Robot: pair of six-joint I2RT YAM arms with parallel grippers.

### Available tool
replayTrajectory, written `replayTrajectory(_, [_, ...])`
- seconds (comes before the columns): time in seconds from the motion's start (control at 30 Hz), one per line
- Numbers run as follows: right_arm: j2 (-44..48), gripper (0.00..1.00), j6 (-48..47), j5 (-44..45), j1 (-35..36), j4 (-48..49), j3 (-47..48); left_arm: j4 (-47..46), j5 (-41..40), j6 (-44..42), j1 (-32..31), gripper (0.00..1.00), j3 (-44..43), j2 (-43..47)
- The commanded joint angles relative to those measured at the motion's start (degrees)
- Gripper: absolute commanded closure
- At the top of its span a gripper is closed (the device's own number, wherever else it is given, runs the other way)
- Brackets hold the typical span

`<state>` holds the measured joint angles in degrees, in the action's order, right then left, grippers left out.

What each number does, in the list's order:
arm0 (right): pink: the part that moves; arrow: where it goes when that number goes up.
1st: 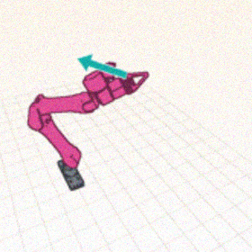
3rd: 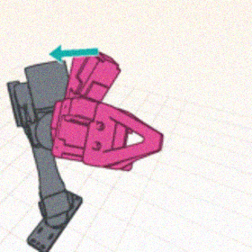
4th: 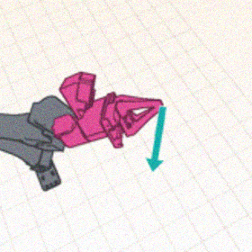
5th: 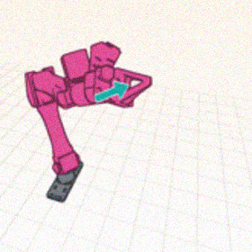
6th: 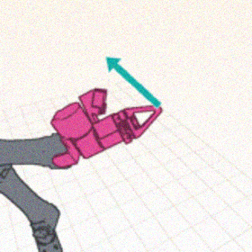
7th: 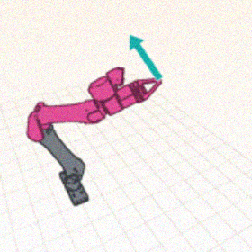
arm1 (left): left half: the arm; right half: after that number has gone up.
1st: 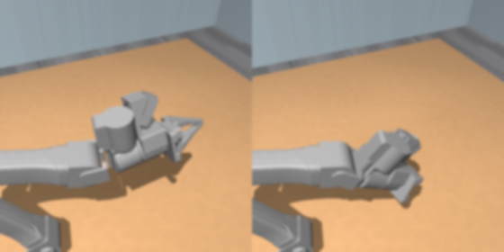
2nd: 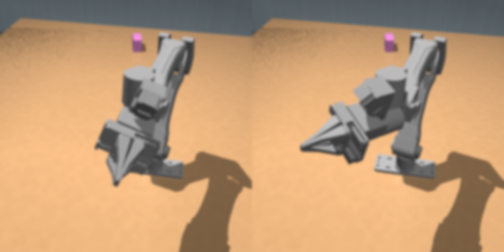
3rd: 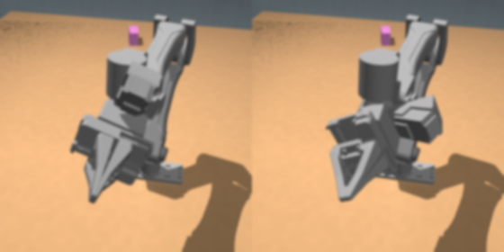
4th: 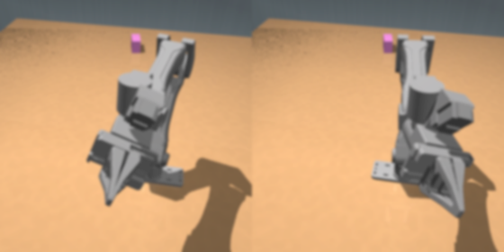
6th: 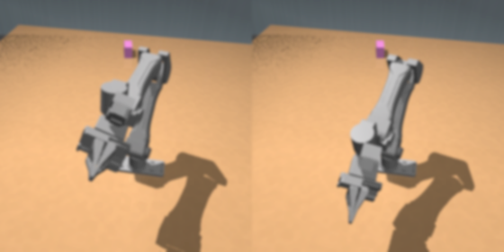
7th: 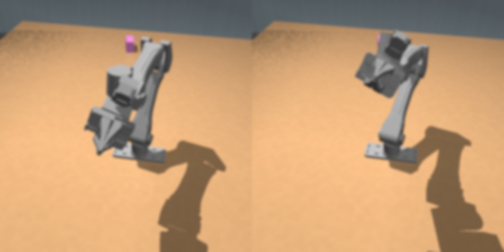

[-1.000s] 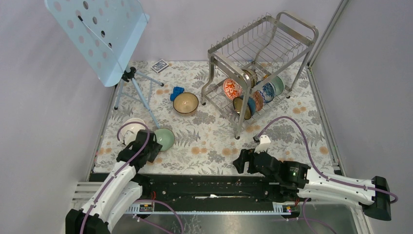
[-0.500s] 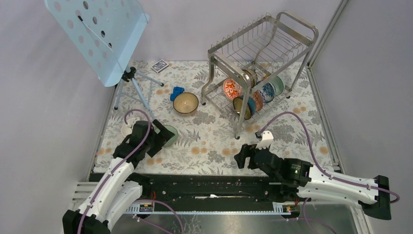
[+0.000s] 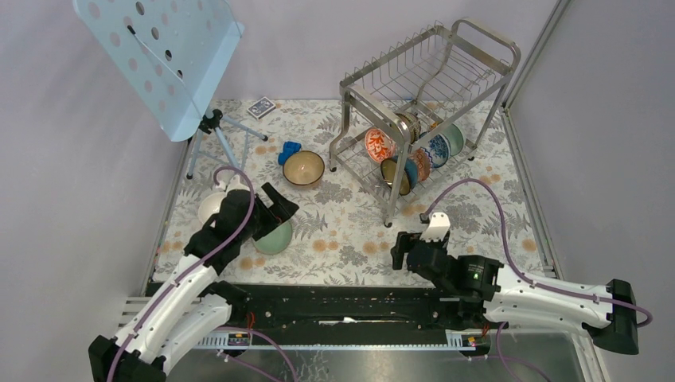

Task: Unload the bowls from the dish rack
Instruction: Pick up the bowl from the dish rack.

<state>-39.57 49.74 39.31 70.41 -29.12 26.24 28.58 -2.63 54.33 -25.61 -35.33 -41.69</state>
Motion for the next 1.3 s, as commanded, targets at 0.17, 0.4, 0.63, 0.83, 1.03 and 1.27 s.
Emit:
replayTrajectory(0.17, [2.82, 0.1, 2.95, 2.81, 0.25, -1.79, 1.55, 0.59, -2.02, 2.72, -0.15, 0.03, 3.78, 1.63])
replayTrajectory(0.4, [2.78, 0.1, 3.92, 2.25, 0.25, -1.7, 1.01, 1.2, -3.51, 2.32, -0.15, 0.05, 4.9, 0.56])
replayTrajectory(0.63, [3.16, 0.1, 3.93, 1.77, 0.21, -1.76, 1.05, 0.13, -2.63, 1.78, -0.15, 0.07, 5.21, 0.91])
replayTrajectory(0.83, [3.25, 0.09, 1.1, 3.35, 0.26, -1.21, 1.37, -4.01, 0.61, -5.22, -0.14, 0.07, -1.4, -0.61])
replayTrajectory(1.03, [-0.85, 0.09, 3.78, 6.53, -0.83, -2.62, 2.72, -8.76, 6.94, -8.71, -0.15, 0.05, -8.33, -7.39])
replayTrajectory(1.27, [-4.13, 0.12, 2.39, -1.97, -16.44, -1.68, 2.17, -15.76, 13.29, -5.42, -0.3, 0.06, -10.08, -14.69])
